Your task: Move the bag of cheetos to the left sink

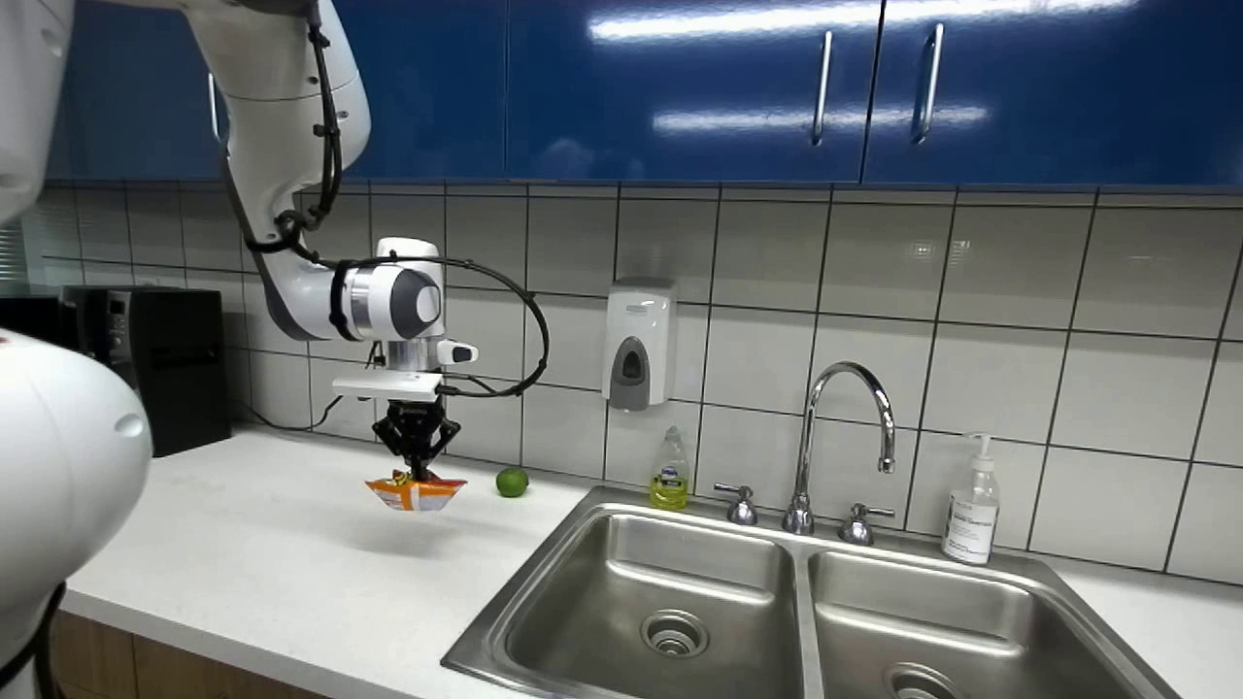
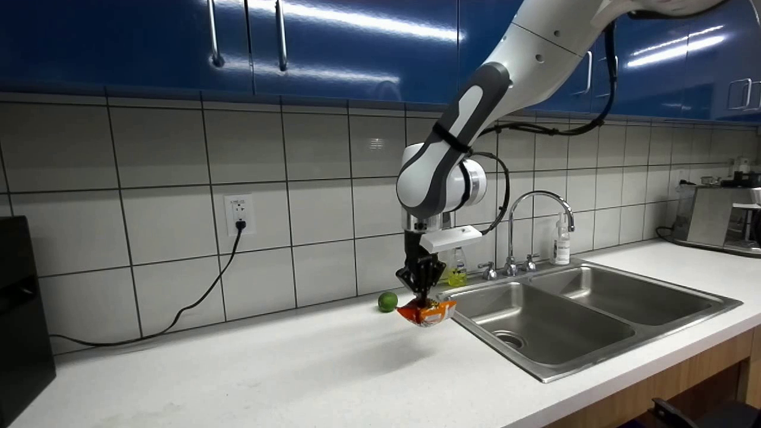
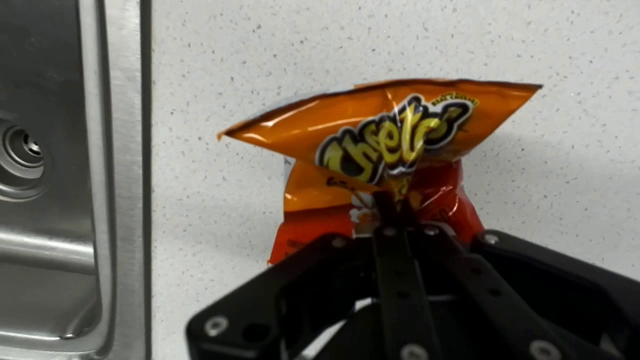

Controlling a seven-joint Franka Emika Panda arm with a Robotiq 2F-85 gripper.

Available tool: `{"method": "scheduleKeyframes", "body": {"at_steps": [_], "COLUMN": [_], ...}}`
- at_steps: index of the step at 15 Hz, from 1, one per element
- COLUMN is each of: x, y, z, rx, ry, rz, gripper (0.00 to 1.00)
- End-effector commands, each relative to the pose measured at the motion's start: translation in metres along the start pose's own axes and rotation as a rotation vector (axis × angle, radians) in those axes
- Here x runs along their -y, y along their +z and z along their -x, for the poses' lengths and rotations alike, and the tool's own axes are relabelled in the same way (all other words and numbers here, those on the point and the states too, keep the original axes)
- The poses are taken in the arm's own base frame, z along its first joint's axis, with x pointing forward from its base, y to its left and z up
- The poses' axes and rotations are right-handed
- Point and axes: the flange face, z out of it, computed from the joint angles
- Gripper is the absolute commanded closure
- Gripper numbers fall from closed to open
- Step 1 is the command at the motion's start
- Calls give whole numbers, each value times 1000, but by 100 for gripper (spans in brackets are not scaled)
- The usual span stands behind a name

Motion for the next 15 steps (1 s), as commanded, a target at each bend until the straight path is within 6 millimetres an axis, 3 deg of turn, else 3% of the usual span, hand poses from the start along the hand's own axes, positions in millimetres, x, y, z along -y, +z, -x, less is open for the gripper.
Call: {"method": "scheduleKeyframes", "body": {"at_steps": [1,15], "x": [-30,-241], "y": [-14,-15], "z": [9,71], "rx": [0,-29], "ry": [97,514], "rz": [-9,23], "gripper": [100,100]}}
